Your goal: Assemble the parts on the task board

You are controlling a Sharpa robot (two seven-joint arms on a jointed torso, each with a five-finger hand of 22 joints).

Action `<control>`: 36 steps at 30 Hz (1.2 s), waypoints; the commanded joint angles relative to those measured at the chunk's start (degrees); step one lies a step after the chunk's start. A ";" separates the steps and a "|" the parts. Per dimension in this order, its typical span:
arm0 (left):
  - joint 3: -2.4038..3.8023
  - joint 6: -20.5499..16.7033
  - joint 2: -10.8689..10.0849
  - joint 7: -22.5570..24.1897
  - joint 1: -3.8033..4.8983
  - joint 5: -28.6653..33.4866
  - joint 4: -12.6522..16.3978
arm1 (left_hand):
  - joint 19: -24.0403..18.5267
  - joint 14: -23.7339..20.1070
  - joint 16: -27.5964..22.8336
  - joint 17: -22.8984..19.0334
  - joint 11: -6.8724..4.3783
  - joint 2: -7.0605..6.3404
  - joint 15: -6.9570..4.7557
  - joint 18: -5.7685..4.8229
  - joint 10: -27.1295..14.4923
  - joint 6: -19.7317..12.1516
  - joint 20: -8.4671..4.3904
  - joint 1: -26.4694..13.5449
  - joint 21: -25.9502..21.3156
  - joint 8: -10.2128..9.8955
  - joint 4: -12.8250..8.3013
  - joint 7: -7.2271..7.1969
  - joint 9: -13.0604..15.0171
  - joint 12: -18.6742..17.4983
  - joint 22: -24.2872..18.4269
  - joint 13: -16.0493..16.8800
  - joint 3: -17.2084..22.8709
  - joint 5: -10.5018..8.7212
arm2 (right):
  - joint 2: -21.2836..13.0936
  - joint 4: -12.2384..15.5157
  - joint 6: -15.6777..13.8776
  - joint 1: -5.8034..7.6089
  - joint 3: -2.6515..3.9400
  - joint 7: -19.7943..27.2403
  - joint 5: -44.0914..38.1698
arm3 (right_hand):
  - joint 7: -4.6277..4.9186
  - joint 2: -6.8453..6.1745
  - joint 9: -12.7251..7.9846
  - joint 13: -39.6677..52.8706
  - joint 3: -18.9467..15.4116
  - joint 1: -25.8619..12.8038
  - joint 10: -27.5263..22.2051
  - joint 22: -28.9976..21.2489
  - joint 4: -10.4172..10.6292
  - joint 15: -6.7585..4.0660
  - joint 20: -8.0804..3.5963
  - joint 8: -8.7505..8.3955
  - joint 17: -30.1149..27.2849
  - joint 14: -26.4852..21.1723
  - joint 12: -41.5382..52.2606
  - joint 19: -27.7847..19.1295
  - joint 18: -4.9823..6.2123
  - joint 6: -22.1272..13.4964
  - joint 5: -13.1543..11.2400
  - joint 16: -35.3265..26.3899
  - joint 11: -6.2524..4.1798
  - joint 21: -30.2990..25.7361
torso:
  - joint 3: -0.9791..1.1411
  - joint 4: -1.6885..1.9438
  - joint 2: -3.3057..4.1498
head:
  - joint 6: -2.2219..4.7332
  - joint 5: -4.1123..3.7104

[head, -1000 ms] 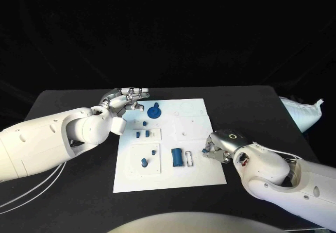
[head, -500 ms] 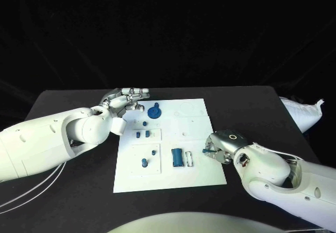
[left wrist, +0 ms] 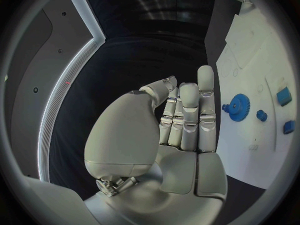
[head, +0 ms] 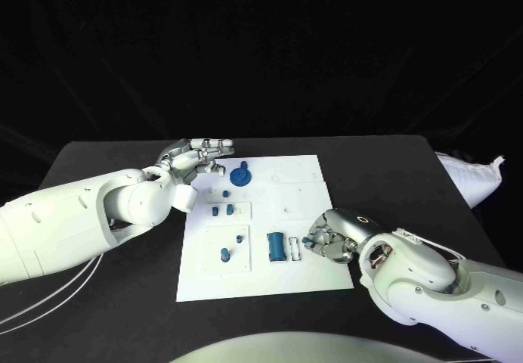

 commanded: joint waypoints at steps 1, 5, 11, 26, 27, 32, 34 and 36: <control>0.01 1.18 0.11 0.16 0.00 -0.28 0.19 | -0.36 -0.41 -0.35 -0.05 -0.04 0.32 0.11 0.59 -0.52 -0.27 -0.07 0.12 -0.33 0.19 -0.20 0.05 -0.04 0.08 -0.09 -0.06 -0.16 -0.10 | 0.62 0.07 -2.96 -0.02 0.03 -0.36 7.62 | -0.22 -0.36 1.65 0.34 0.79 -0.94 0.49 0.17 0.12 -0.49 -0.32 -0.13 1.81 3.60 0.24 0.04 -1.10 0.81 1.54 0.02 0.11 0.12 | -0.03 0.00 0.02 | -0.10 0.06; 0.01 1.23 0.15 0.15 0.00 -0.28 0.22 | -0.36 -0.41 -0.35 -0.05 -0.04 0.32 0.11 0.59 -0.52 -0.27 -0.07 0.12 -0.33 0.19 -0.20 0.05 -0.04 0.08 -0.09 -0.06 -0.16 -0.10 | 1.26 -0.37 -2.73 0.00 0.05 -0.32 9.69 | -0.32 -0.61 1.93 1.24 1.35 -1.91 1.13 0.47 0.37 -0.55 -0.35 -0.01 1.88 3.65 1.39 0.17 -1.15 1.16 2.54 0.09 0.01 0.30 | -0.04 -0.01 -0.02 | -0.14 0.19; 0.02 1.26 0.17 0.14 0.00 -0.28 0.23 | -0.36 -0.41 -0.35 -0.05 -0.04 0.32 0.11 0.59 -0.52 -0.27 -0.07 0.12 -0.33 0.19 -0.20 0.05 -0.04 0.08 -0.09 -0.06 -0.16 -0.10 | 2.11 -1.12 -1.51 0.01 0.05 -0.42 10.40 | -0.42 -1.20 2.31 1.90 1.06 -3.83 1.60 0.64 1.07 -0.61 -0.38 0.17 1.93 3.67 2.16 0.26 -1.18 1.59 3.97 0.13 -0.06 0.41 | 0.01 -0.06 0.02 | -0.11 0.27; 0.02 1.35 0.12 -0.09 0.01 -0.28 0.33 | -0.41 -0.52 -0.40 -0.21 0.00 0.32 0.12 0.59 -0.61 -0.33 -0.06 0.13 -0.36 0.21 -0.32 0.10 -0.04 0.17 -0.10 -0.08 -0.24 -0.11 | 3.42 -2.79 1.31 0.02 0.04 -1.02 4.59 | -1.07 -0.52 3.38 4.76 -1.31 -7.42 3.46 0.83 2.62 -0.99 -0.58 0.85 2.10 3.67 5.65 0.39 -1.21 3.16 1.33 0.17 -0.56 0.47 | 0.00 -0.07 0.00 | -0.21 0.45; 0.02 1.35 0.11 -0.12 0.01 -0.28 0.33 | -0.41 -0.52 -0.40 -0.21 0.00 0.32 0.12 0.59 -0.61 -0.33 -0.06 0.13 -0.36 0.21 -0.32 0.10 -0.04 0.17 -0.10 -0.08 -0.24 -0.11 | 3.43 -2.85 1.58 0.02 0.04 -1.05 4.15 | -1.12 -0.48 3.43 5.00 -1.43 -7.50 3.59 0.89 2.64 -1.01 -0.60 0.89 2.24 3.70 5.93 0.42 -1.22 3.26 1.08 0.25 -0.59 0.50 | 0.01 -0.09 0.01 | -0.22 0.48; 0.02 1.39 0.09 -0.21 0.01 -0.29 0.35 | -0.42 -0.55 -0.41 -0.25 0.02 0.29 0.13 0.59 -0.67 -0.39 -0.06 0.11 -0.37 0.19 -0.34 0.12 -0.05 0.18 -0.11 -0.09 -0.27 -0.11 | 3.57 -3.14 3.18 0.02 0.04 -1.16 2.31 | -1.27 -0.25 3.65 5.94 -2.07 -8.03 4.11 1.23 2.87 -1.11 -0.67 1.05 2.78 3.79 7.05 0.57 -1.29 3.65 -0.11 0.54 -0.73 0.67 | 0.01 -0.15 0.03 | -0.25 0.51; 0.02 1.42 0.09 -0.25 0.01 -0.29 0.34 | -0.42 -0.55 -0.41 -0.25 0.02 0.29 0.13 0.59 -0.67 -0.39 -0.06 0.11 -0.37 0.19 -0.34 0.12 -0.05 0.18 -0.11 -0.09 -0.27 -0.11 | 3.67 -3.23 3.56 0.02 0.04 -1.18 1.97 | -1.29 -0.23 3.67 6.02 -2.13 -8.08 4.16 1.26 2.89 -1.12 -0.68 1.06 2.81 3.79 7.14 0.58 -1.29 3.68 -0.21 0.56 -0.74 0.69 | 0.01 -0.15 0.02 | -0.27 0.53; 0.02 1.46 0.09 -0.30 0.01 -0.29 0.33 | -0.42 -0.55 -0.41 -0.25 0.02 0.29 0.13 0.59 -0.67 -0.39 -0.06 0.11 -0.37 0.19 -0.34 0.12 -0.05 0.18 -0.11 -0.09 -0.27 -0.11 | 3.79 -3.32 3.86 0.02 0.04 -1.18 1.73 | -1.31 -0.18 3.72 6.15 -2.28 -8.20 4.23 1.32 2.95 -1.14 -0.70 1.08 2.93 3.81 7.27 0.61 -1.31 3.75 -0.43 0.62 -0.75 0.72 | 0.02 -0.14 0.03 | -0.28 0.54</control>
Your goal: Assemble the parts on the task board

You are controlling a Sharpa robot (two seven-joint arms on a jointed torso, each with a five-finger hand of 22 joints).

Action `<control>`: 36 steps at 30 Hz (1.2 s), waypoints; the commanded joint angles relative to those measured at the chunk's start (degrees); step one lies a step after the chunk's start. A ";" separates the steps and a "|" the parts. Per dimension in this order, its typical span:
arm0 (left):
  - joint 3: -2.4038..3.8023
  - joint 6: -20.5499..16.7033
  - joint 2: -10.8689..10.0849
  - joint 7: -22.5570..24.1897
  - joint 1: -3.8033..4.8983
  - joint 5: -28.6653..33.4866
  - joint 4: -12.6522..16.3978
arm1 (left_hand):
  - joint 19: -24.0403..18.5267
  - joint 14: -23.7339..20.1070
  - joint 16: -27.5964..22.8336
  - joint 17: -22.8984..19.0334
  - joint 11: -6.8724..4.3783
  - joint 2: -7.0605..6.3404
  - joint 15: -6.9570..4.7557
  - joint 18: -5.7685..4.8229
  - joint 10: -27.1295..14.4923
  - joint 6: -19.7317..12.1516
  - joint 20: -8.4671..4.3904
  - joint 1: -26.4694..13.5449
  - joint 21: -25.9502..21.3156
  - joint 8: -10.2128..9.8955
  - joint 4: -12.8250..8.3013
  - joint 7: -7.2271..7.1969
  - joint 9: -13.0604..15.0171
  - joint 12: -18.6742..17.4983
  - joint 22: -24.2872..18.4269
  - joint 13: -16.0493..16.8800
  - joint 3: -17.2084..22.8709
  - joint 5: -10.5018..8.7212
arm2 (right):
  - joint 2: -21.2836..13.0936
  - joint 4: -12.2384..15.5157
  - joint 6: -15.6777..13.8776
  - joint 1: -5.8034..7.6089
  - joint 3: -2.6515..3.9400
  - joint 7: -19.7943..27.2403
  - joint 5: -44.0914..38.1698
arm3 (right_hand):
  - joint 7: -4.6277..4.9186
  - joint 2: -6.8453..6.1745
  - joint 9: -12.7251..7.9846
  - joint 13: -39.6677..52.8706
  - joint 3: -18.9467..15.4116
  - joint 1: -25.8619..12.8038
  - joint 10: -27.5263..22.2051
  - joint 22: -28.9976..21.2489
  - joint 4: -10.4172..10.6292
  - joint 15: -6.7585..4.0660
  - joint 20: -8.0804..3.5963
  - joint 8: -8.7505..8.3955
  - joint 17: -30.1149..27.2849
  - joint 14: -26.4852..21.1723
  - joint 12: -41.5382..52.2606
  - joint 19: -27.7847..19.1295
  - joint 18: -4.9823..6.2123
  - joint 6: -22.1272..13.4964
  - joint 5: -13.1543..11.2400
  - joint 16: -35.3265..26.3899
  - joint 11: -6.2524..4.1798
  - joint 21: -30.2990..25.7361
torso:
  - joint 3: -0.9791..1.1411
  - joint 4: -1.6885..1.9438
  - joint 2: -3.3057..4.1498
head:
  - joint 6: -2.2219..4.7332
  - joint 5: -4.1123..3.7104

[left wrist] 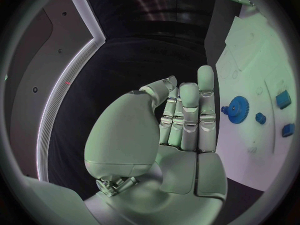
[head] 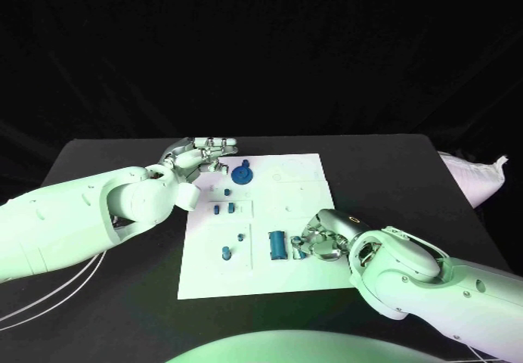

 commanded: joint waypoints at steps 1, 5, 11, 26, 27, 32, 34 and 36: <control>0.01 1.19 0.07 0.01 0.01 -0.19 0.15 | -0.42 -0.44 -0.18 -0.10 -0.10 0.29 -0.06 0.59 -0.38 -0.39 -0.06 0.11 -0.37 0.20 -0.18 0.12 -0.05 0.18 -0.06 -0.09 -0.11 -0.11 | 0.17 -0.30 2.99 -0.10 -0.08 -0.49 -3.01 | 0.13 0.18 -0.03 0.18 -0.44 -0.71 0.43 0.07 -0.06 -0.52 -0.29 0.22 3.03 4.01 0.44 0.20 -0.42 0.43 -0.52 0.33 -0.08 0.26 | 0.02 -0.01 0.00 | -0.04 0.03; 0.01 1.25 0.08 -0.06 0.01 -0.20 0.14 | -0.42 -0.44 -0.18 -0.10 -0.10 0.29 -0.06 0.59 -0.38 -0.39 -0.06 0.11 -0.37 0.20 -0.18 0.12 -0.05 0.18 -0.06 -0.09 -0.11 -0.11 | 0.36 -0.34 3.24 -0.10 -0.09 -0.46 -3.19 | 0.10 0.23 0.04 0.47 -0.78 -1.02 0.58 0.24 0.11 -0.54 -0.31 0.26 3.27 4.06 0.75 0.26 -0.45 0.55 -0.78 0.46 -0.11 0.35 | 0.01 0.02 0.00 | -0.10 0.03; 0.01 1.28 0.08 -0.13 0.01 -0.34 0.13 | -0.44 -0.46 -0.17 -0.12 -0.06 0.27 -0.04 0.58 -0.48 -0.49 -0.05 0.07 -0.39 0.17 -0.20 0.17 -0.07 0.19 -0.06 -0.11 -0.17 -0.11 | 0.51 -0.19 3.76 -0.09 -0.09 -0.36 -3.26 | 0.03 0.31 0.17 1.01 -1.44 -1.66 0.86 0.68 0.53 -0.56 -0.33 0.36 3.75 4.14 1.35 0.43 -0.54 0.79 -0.90 0.73 -0.15 0.59 | 0.01 0.00 0.03 | -0.19 0.06; 0.01 1.72 0.08 -0.41 0.01 -0.81 0.10 | -0.45 -0.51 -0.20 -0.21 -0.04 0.26 -0.02 0.57 -0.55 -0.55 -0.03 0.03 -0.40 0.15 -0.21 0.19 -0.08 0.20 -0.07 -0.12 -0.21 -0.11 | 0.38 0.03 4.81 -0.08 -0.10 -0.28 -3.35 | -0.12 0.56 0.51 1.89 -6.95 -6.42 1.23 1.20 2.28 -0.64 -0.40 0.36 4.56 4.23 1.81 0.63 -0.63 1.22 -1.00 1.17 -0.25 0.84 | 0.06 -0.03 0.02 | -0.38 0.13; 0.01 1.74 0.08 -0.42 0.01 -0.82 0.10 | -0.45 -0.51 -0.20 -0.21 -0.04 0.26 -0.02 0.57 -0.55 -0.55 -0.03 0.03 -0.40 0.15 -0.21 0.19 -0.08 0.20 -0.07 -0.12 -0.21 -0.11 | 0.36 0.10 4.83 -0.08 -0.10 -0.26 -3.36 | -0.13 0.64 0.52 1.94 -7.28 -6.59 1.25 1.22 2.29 -0.64 -0.41 0.35 4.59 4.23 1.83 0.63 -0.64 1.23 -1.02 1.18 -0.26 0.85 | 0.06 -0.03 0.02 | -0.38 0.13; 0.01 1.77 0.06 -0.44 0.01 -0.85 0.09 | -0.45 -0.51 -0.20 -0.21 -0.04 0.26 -0.02 0.57 -0.55 -0.55 -0.03 0.03 -0.40 0.15 -0.21 0.19 -0.08 0.20 -0.07 -0.12 -0.21 -0.11 | 0.22 0.46 4.61 -0.08 -0.10 -0.19 -3.55 | -0.22 1.61 0.64 2.29 -9.29 -8.13 1.39 1.51 2.39 -0.69 -0.45 0.35 5.00 4.30 2.03 0.73 -0.69 1.37 -0.83 1.40 -0.32 1.00 | 0.06 -0.06 0.05 | -0.34 0.16; 0.01 1.78 0.06 -0.44 0.01 -0.85 0.08 | -0.45 -0.51 -0.20 -0.21 -0.04 0.26 -0.02 0.57 -0.55 -0.55 -0.03 0.03 -0.40 0.15 -0.21 0.19 -0.08 0.20 -0.07 -0.12 -0.21 -0.11 | 0.16 0.58 4.50 -0.08 -0.10 -0.17 -3.67 | -0.25 1.90 0.67 2.39 -9.83 -8.56 1.44 1.57 2.40 -0.70 -0.46 0.35 5.11 4.31 2.10 0.75 -0.70 1.41 -0.76 1.46 -0.34 1.03 | 0.06 -0.07 0.03 | -0.32 0.17; 0.01 1.79 0.06 -0.43 0.01 -0.86 0.07 | -0.45 -0.51 -0.20 -0.21 -0.04 0.26 -0.02 0.57 -0.55 -0.55 -0.03 0.03 -0.40 0.15 -0.21 0.19 -0.08 0.20 -0.07 -0.12 -0.21 -0.11 | 0.06 0.76 4.35 -0.08 -0.10 -0.15 -3.83 | -0.28 2.26 0.72 2.56 -10.53 -9.04 1.52 1.75 2.43 -0.72 -0.48 0.36 5.30 4.35 2.23 0.81 -0.73 1.47 -0.87 1.57 -0.37 1.13 | 0.05 -0.06 0.01 | -0.33 0.17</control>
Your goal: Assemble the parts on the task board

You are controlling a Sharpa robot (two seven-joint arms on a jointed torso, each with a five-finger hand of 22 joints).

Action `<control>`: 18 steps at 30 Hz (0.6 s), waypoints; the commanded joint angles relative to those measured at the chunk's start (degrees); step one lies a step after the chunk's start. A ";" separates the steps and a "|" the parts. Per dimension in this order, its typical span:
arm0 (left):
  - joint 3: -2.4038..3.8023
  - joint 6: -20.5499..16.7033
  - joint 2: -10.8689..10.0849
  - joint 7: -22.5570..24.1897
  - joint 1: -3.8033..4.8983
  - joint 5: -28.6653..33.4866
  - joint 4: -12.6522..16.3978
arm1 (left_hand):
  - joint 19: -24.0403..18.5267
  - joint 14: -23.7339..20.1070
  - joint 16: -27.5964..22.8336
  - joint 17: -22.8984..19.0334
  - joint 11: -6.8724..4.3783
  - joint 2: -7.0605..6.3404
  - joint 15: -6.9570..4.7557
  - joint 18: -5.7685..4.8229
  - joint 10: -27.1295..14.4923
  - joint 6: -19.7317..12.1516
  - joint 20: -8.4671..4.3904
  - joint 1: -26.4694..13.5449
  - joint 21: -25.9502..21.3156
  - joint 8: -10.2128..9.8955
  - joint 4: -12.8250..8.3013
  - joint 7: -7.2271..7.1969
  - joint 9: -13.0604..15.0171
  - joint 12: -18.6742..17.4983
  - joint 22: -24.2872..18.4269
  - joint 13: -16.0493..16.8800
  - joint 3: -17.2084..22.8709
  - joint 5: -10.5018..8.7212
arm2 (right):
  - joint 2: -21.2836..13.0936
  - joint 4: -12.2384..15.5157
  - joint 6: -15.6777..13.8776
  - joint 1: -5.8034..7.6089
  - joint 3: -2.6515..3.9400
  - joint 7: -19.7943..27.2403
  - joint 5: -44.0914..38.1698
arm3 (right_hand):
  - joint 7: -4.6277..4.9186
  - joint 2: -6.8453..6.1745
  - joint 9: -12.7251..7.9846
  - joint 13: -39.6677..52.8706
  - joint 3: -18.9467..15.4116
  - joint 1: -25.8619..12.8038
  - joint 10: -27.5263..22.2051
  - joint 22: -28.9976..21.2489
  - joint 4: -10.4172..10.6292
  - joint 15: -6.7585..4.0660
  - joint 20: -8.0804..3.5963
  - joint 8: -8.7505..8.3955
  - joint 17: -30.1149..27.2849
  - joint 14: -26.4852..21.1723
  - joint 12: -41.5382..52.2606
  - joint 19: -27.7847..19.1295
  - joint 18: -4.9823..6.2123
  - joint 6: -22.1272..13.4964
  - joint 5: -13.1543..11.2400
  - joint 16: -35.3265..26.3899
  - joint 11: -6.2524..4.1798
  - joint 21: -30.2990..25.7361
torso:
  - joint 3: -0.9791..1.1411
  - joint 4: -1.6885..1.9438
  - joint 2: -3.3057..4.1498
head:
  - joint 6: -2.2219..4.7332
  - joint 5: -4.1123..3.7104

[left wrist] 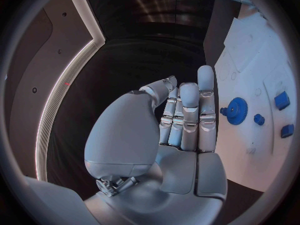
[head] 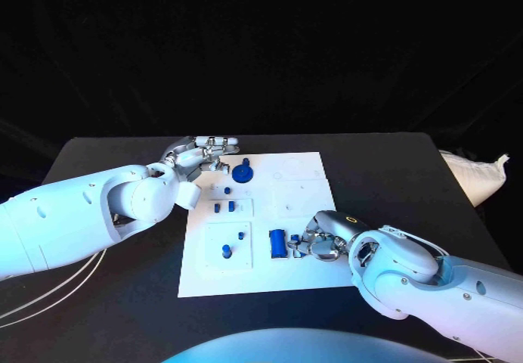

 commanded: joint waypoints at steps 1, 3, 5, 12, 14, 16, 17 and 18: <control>0.02 1.18 0.06 0.13 0.01 -0.34 0.10 | -0.45 -0.54 -0.20 -0.05 -0.03 0.26 -0.03 0.57 -0.55 -0.34 -0.03 0.03 -0.18 0.15 -0.22 -0.01 -0.08 0.20 -0.08 -0.07 -0.21 -0.11 | -0.08 0.44 0.59 -0.06 -0.02 -0.02 -1.12 | 0.01 0.43 0.10 0.21 -0.87 -0.92 0.37 0.21 0.05 -0.34 -0.09 -0.09 5.42 4.36 0.30 0.44 -0.75 0.39 -0.30 0.40 0.02 0.28 | -0.01 -0.02 -0.02 | 0.04 0.02; 0.02 1.19 0.06 0.13 0.01 -0.34 0.10 | -0.45 -0.54 -0.20 -0.05 -0.03 0.26 -0.03 0.57 -0.55 -0.34 -0.03 0.03 -0.18 0.15 -0.22 -0.01 -0.08 0.20 -0.08 -0.07 -0.21 -0.11 | -0.18 0.63 0.46 -0.06 -0.02 0.00 -1.30 | -0.03 1.01 0.17 0.46 -1.73 -1.63 0.50 0.47 0.09 -0.38 -0.12 -0.07 5.66 4.41 0.54 0.54 -0.80 0.48 -0.55 0.53 -0.03 0.43 | -0.01 -0.01 0.02 | 0.06 0.02; 0.02 1.19 0.06 0.14 0.01 -0.35 0.10 | -0.45 -0.54 -0.20 -0.05 -0.03 0.26 -0.03 0.57 -0.55 -0.34 -0.03 0.03 -0.18 0.15 -0.22 -0.01 -0.08 0.20 -0.08 -0.07 -0.21 -0.11 | -0.30 0.86 0.26 -0.06 -0.02 0.01 -1.49 | -0.08 1.50 0.23 0.67 -2.62 -2.39 0.60 0.73 0.09 -0.40 -0.15 -0.04 5.86 4.45 0.71 0.63 -0.84 0.56 -0.91 0.65 -0.05 0.58 | 0.00 0.02 0.01 | 0.04 0.02; 0.02 1.22 0.05 0.19 0.01 -0.37 0.05 | -0.45 -0.54 -0.20 -0.05 -0.03 0.26 -0.03 0.57 -0.55 -0.34 -0.03 0.03 -0.18 0.15 -0.22 -0.01 -0.08 0.20 -0.08 -0.07 -0.21 -0.11 | -1.06 1.70 -0.08 -0.07 0.04 0.03 -2.30 | -0.11 2.20 0.34 0.91 -4.11 -3.56 0.72 1.00 0.10 -0.42 -0.18 -0.01 6.13 4.49 0.86 0.72 -0.89 0.65 -1.50 0.79 -0.09 0.73 | -0.02 0.01 -0.04 | -0.05 -0.04; 0.02 1.23 0.04 0.19 0.01 -0.37 0.05 | -0.45 -0.54 -0.20 -0.05 -0.03 0.26 -0.03 0.57 -0.55 -0.34 -0.03 0.03 -0.18 0.15 -0.22 -0.01 -0.08 0.20 -0.08 -0.07 -0.21 -0.11 | -1.41 1.79 -0.06 -0.07 0.08 0.03 -2.48 | -0.12 2.20 0.34 0.96 -4.16 -3.51 0.74 1.04 0.06 -0.42 -0.18 -0.01 6.19 4.50 0.92 0.73 -0.90 0.65 -1.49 0.83 -0.10 0.75 | -0.03 -0.01 -0.05 | -0.05 -0.04; 0.02 1.23 0.01 0.18 0.01 -0.38 0.06 | -0.45 -0.54 -0.20 -0.05 -0.03 0.26 -0.03 0.57 -0.55 -0.34 -0.03 0.03 -0.18 0.15 -0.22 -0.01 -0.08 0.20 -0.08 -0.07 -0.21 -0.11 | -1.83 1.90 0.06 -0.06 0.11 0.07 -2.63 | -0.14 2.08 0.39 0.99 -4.53 -2.70 0.74 1.12 -0.21 -0.44 -0.19 -0.01 6.23 4.50 0.86 0.75 -0.91 0.65 -1.48 0.85 -0.12 0.79 | -0.04 0.00 -0.03 | -0.03 -0.03; 0.02 1.23 -0.01 0.18 0.01 -0.38 0.06 | -0.45 -0.54 -0.20 -0.05 -0.03 0.26 -0.03 0.57 -0.55 -0.34 -0.03 0.03 -0.18 0.15 -0.22 -0.01 -0.08 0.20 -0.08 -0.07 -0.21 -0.11 | -2.01 1.97 0.17 -0.07 0.13 0.12 -2.65 | -0.15 2.00 0.42 1.03 -4.77 -1.83 0.74 1.15 -0.38 -0.45 -0.20 -0.02 6.24 4.50 0.83 0.75 -0.91 0.62 -1.55 0.85 -0.12 0.80 | -0.04 0.00 -0.03 | -0.03 -0.03; 0.02 1.23 -0.03 0.18 0.01 -0.38 0.06 | -0.45 -0.54 -0.20 -0.05 -0.03 0.26 -0.03 0.57 -0.55 -0.34 -0.03 0.03 -0.18 0.15 -0.22 -0.01 -0.08 0.20 -0.08 -0.07 -0.21 -0.11 | -2.16 2.05 0.35 -0.07 0.14 0.20 -2.63 | -0.15 1.90 0.45 1.05 -5.04 -0.84 0.73 1.19 -0.54 -0.46 -0.21 -0.05 6.21 4.49 0.75 0.75 -0.92 0.58 -1.76 0.83 -0.11 0.82 | -0.02 -0.03 -0.02 | -0.02 -0.03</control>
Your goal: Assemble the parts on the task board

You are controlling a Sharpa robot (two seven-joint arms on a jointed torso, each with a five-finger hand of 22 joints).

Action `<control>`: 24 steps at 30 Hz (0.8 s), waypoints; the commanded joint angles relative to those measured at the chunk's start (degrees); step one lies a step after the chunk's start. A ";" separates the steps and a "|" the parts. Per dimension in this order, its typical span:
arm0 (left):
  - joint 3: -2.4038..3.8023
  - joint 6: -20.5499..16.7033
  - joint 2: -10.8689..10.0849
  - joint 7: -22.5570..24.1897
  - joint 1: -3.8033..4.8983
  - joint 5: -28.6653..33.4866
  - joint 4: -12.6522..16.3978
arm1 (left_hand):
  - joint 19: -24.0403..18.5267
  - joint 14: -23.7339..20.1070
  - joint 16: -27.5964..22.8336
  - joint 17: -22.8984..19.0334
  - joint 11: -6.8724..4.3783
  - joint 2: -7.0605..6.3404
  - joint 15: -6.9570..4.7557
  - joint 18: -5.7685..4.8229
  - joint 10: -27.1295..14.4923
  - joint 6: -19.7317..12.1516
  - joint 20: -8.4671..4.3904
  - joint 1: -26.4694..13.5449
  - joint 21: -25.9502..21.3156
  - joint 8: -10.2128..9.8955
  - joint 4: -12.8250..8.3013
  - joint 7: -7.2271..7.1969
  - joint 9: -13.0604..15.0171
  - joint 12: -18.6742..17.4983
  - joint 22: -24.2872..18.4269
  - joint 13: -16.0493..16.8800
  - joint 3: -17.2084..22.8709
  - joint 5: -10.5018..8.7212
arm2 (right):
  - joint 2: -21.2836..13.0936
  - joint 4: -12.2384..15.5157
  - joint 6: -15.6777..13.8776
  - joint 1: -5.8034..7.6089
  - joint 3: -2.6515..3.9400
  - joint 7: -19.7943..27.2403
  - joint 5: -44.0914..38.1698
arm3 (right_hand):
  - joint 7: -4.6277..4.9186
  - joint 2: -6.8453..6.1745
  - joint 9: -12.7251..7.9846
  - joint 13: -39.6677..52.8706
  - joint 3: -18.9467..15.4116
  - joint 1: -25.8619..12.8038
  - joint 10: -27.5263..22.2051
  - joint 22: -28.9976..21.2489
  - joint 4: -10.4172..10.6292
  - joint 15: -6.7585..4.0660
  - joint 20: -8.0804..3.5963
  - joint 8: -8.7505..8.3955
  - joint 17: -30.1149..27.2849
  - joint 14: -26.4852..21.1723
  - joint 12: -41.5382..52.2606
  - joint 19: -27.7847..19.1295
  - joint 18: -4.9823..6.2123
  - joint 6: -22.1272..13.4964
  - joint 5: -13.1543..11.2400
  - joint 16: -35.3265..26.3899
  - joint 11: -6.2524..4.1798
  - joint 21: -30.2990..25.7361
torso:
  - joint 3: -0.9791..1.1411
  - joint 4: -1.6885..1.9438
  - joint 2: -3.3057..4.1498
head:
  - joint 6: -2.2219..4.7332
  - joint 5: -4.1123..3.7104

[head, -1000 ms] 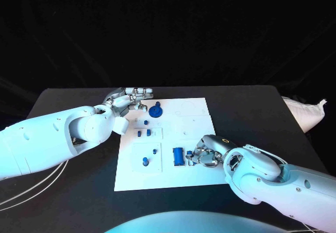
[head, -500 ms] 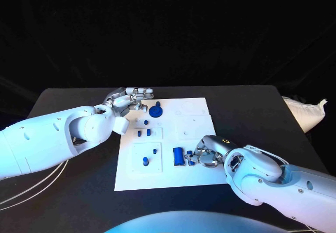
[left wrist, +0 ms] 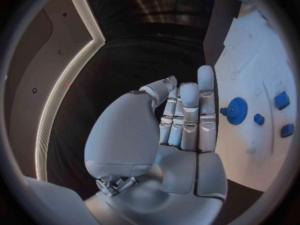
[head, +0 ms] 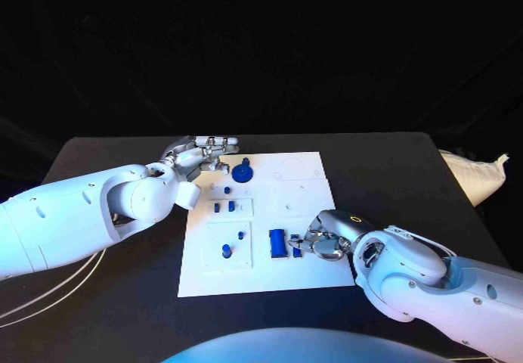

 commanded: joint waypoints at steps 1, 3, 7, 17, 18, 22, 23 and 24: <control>0.02 1.08 -0.01 0.24 0.01 -0.20 0.10 | -0.47 -0.46 -0.21 -0.13 0.01 0.32 0.15 0.57 -0.63 -0.42 -0.01 -0.02 -0.20 0.14 -0.22 0.02 -0.08 0.23 -0.09 -0.09 -0.24 -0.10 | -0.43 0.37 0.68 -0.06 0.03 0.32 -1.24 | 0.06 -0.30 0.13 0.07 -0.67 2.87 0.42 0.10 -0.53 -0.46 -0.01 -0.06 6.18 4.48 0.06 0.53 -0.92 0.35 -0.82 0.27 0.03 0.24 | 0.01 -0.06 0.03 | 0.08 0.03; 0.02 1.11 -0.04 0.24 0.00 -0.21 0.08 | -0.48 -0.47 -0.21 -0.14 0.01 0.32 0.15 0.57 -0.64 -0.43 -0.01 -0.02 -0.20 0.14 -0.22 0.03 -0.08 0.24 -0.09 -0.09 -0.25 -0.10 | -0.70 0.57 1.08 -0.07 0.05 0.53 -1.00 | 0.14 -0.74 0.18 0.01 -1.08 5.55 0.30 0.08 -1.55 -0.42 0.00 -0.14 6.02 4.44 -0.25 0.49 -0.91 0.20 -2.85 0.16 0.09 0.21 | 0.04 -0.06 0.04 | 0.12 0.03; 0.02 1.05 -0.07 0.17 0.00 -0.30 0.07 | -0.48 -0.47 -0.21 -0.14 0.01 0.32 0.15 0.57 -0.64 -0.43 -0.01 -0.02 -0.20 0.14 -0.22 0.03 -0.08 0.24 -0.09 -0.09 -0.25 -0.10 | -1.20 1.08 1.41 -0.14 0.06 0.79 -0.83 | 0.25 -1.36 0.24 -0.08 -2.03 8.35 0.14 -0.01 -2.57 -0.34 0.07 -0.24 5.79 4.38 -0.71 0.39 -0.89 0.03 -5.29 -0.01 0.18 0.12 | 0.03 0.01 0.05 | 0.12 -0.01; 0.01 0.98 -0.08 0.07 -0.05 -0.93 -0.23 | -0.48 -0.46 -0.17 -0.10 0.02 0.39 0.16 0.57 -0.67 -0.44 -0.01 -0.02 -0.21 0.14 -0.23 0.03 -0.08 0.26 -0.10 -0.09 -0.23 -0.08 | -2.02 1.71 1.21 -0.33 0.07 0.80 -1.33 | 0.27 -1.24 0.26 0.00 -2.29 8.60 0.17 0.14 -2.50 -0.32 0.09 -0.24 5.88 4.40 -0.64 0.43 -0.92 0.06 -5.61 0.03 0.20 0.20 | 0.00 0.03 0.03 | 0.08 0.05; 0.01 0.99 -0.08 0.06 -0.05 -0.94 -0.24 | -0.48 -0.46 -0.17 -0.10 0.02 0.39 0.16 0.57 -0.67 -0.44 -0.01 -0.02 -0.21 0.14 -0.23 0.03 -0.08 0.26 -0.10 -0.09 -0.23 -0.08 | -2.03 1.69 1.21 -0.33 0.07 0.79 -1.33 | 0.27 -1.16 0.26 0.01 -2.35 8.58 0.18 0.17 -2.42 -0.32 0.10 -0.24 5.88 4.40 -0.64 0.44 -0.93 0.08 -5.65 0.04 0.20 0.22 | 0.01 0.02 0.04 | 0.06 0.08; 0.00 1.04 -0.05 0.04 -0.07 -0.97 -0.26 | -0.48 -0.46 -0.17 -0.10 0.02 0.39 0.16 0.57 -0.67 -0.44 -0.01 -0.02 -0.21 0.14 -0.23 0.03 -0.08 0.26 -0.10 -0.09 -0.23 -0.08 | -2.02 1.42 1.38 -0.34 0.07 0.78 -1.26 | 0.28 -1.07 0.27 0.07 -2.43 8.55 0.21 0.23 -2.33 -0.32 0.10 -0.24 5.92 4.41 -0.57 0.46 -0.94 0.09 -5.68 0.06 0.21 0.24 | -0.03 0.06 0.05 | -0.02 0.04; 0.00 1.04 -0.05 0.04 -0.08 -0.98 -0.26 | -0.48 -0.46 -0.17 -0.10 0.02 0.39 0.16 0.57 -0.67 -0.44 -0.01 -0.02 -0.21 0.14 -0.23 0.03 -0.08 0.26 -0.10 -0.09 -0.23 -0.08 | -2.01 1.33 1.47 -0.34 0.07 0.78 -1.25 | 0.28 -1.02 0.27 0.08 -2.47 8.54 0.21 0.25 -2.28 -0.32 0.11 -0.24 5.92 4.41 -0.56 0.47 -0.94 0.10 -5.69 0.06 0.21 0.25 | -0.03 0.06 0.05 | -0.02 0.04; 0.00 1.04 -0.04 0.04 -0.08 -0.98 -0.27 | -0.48 -0.46 -0.17 -0.10 0.02 0.39 0.16 0.57 -0.67 -0.44 -0.01 -0.02 -0.21 0.14 -0.23 0.03 -0.08 0.26 -0.10 -0.09 -0.23 -0.08 | -1.98 1.21 1.59 -0.34 0.07 0.77 -1.23 | 0.28 -0.98 0.27 0.09 -2.50 8.54 0.22 0.26 -2.24 -0.31 0.11 -0.23 5.92 4.41 -0.54 0.47 -0.94 0.10 -5.69 0.06 0.21 0.26 | -0.04 0.06 0.06 | -0.05 0.04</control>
